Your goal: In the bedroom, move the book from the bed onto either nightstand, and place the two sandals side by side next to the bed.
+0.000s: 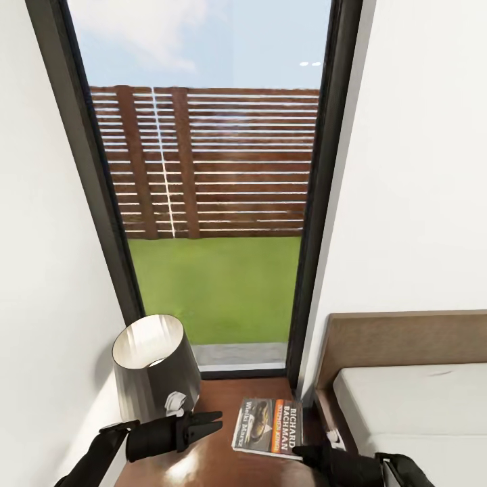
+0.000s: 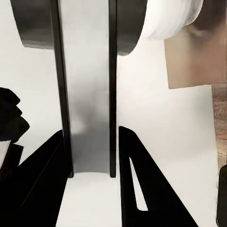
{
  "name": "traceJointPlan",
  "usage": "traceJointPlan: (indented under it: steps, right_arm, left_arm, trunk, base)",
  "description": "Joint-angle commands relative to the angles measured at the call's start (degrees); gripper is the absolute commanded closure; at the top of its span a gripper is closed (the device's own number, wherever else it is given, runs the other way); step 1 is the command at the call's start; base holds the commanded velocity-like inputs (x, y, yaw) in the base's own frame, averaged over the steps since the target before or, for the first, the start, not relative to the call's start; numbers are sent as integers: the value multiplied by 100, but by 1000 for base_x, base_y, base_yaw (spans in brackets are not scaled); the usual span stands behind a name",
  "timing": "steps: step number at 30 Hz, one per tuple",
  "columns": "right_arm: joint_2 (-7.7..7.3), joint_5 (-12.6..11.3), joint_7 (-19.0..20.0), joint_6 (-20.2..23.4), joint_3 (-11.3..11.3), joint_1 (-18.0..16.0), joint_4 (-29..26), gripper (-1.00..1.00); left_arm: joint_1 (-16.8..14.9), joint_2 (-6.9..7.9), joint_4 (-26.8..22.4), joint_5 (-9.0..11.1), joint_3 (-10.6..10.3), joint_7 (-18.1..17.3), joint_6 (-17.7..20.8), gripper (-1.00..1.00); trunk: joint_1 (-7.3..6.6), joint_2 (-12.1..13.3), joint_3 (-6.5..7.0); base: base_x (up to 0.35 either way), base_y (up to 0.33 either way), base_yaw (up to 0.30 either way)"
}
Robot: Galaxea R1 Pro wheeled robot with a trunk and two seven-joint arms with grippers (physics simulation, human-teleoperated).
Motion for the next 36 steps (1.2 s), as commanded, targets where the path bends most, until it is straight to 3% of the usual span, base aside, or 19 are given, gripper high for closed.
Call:
traceJointPlan:
  steps: [1, 7, 12, 16, 36]
  right_arm:
    - [34, 47, 17, 32, -19, -52, -4, 100]
    - [345, 47, -5, 48, -19, -235, -24, 100]
    - [490, 54, -19, 47, -19, -265, -23, 100]
    - [521, 55, -21, 47, -20, -270, -22, 100]
    - [514, 42, 0, 2, -52, -271, -14, 100]
  left_arm:
    - [-3, 4, -2, 19, -3, -15, 61, -100]
    - [-1, 2, -2, 19, -6, 2, 61, -100]
    - [-2, -9, -1, 18, -13, 11, 61, -100]
    - [-3, -76, 5, 17, -10, 24, 61, -100]
    - [-1, -100, 6, 17, 1, 18, 68, -100]
  trunk:
    - [1, -7, -9]
    - [1, -7, -9]
    - [1, -7, -9]
    - [1, -7, -9]
    - [440, -809, -368]
  base:
    - [0, 0, 0]
    - [0, 0, 0]
    - [0, 0, 0]
    - [0, 0, 0]
    - [0, 0, 0]
